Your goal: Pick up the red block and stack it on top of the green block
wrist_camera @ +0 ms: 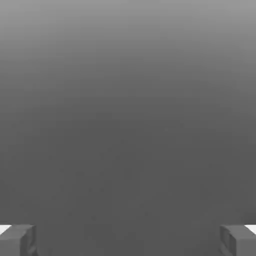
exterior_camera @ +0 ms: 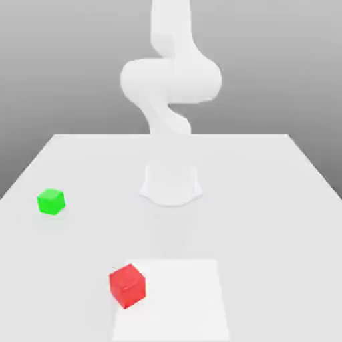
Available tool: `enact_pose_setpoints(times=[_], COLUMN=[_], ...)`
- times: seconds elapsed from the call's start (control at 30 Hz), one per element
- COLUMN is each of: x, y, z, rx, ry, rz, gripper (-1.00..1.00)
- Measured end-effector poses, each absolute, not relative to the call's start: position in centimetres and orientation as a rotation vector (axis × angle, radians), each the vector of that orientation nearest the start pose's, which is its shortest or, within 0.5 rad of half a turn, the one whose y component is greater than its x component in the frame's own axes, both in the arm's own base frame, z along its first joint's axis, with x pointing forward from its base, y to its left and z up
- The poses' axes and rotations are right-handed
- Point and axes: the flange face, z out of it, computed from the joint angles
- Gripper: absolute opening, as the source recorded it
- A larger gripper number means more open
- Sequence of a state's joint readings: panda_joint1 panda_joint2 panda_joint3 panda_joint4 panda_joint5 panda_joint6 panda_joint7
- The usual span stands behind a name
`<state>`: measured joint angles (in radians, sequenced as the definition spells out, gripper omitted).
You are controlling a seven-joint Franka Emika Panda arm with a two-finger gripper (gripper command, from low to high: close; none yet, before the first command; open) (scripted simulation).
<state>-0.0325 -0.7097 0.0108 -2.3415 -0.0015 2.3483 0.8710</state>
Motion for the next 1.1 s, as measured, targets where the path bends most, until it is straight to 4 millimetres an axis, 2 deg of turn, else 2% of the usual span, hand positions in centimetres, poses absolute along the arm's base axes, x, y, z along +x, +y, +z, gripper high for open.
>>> enact_pose_setpoints(times=[0.07, 0.17, 0.33, 0.5, 0.67, 0.87, 0.9, 1.1], x=[40.7, 43.4, 45.4, 44.7, 41.3, 40.4, 40.3, 40.3], y=[-1.5, -2.7, -5.0, -6.9, -8.4, -8.3, -8.3, -8.3], z=[61.9, 55.3, 44.2, 33.3, 23.2, 15.9, 14.9, 14.5], rx=[-2.438, -2.421, -2.364, -2.270, -2.129, -2.100, -2.100, -2.100], ry=[1.287, 1.458, 1.737, 2.011, 2.282, 2.335, 2.336, 2.335], rz=[-0.840, -0.713, -0.499, -0.280, -0.054, 0.000, 0.000, -0.002], gripper=[0.00, 0.00, 0.00, 0.00, 0.00, 0.00, -1.00, -1.00])
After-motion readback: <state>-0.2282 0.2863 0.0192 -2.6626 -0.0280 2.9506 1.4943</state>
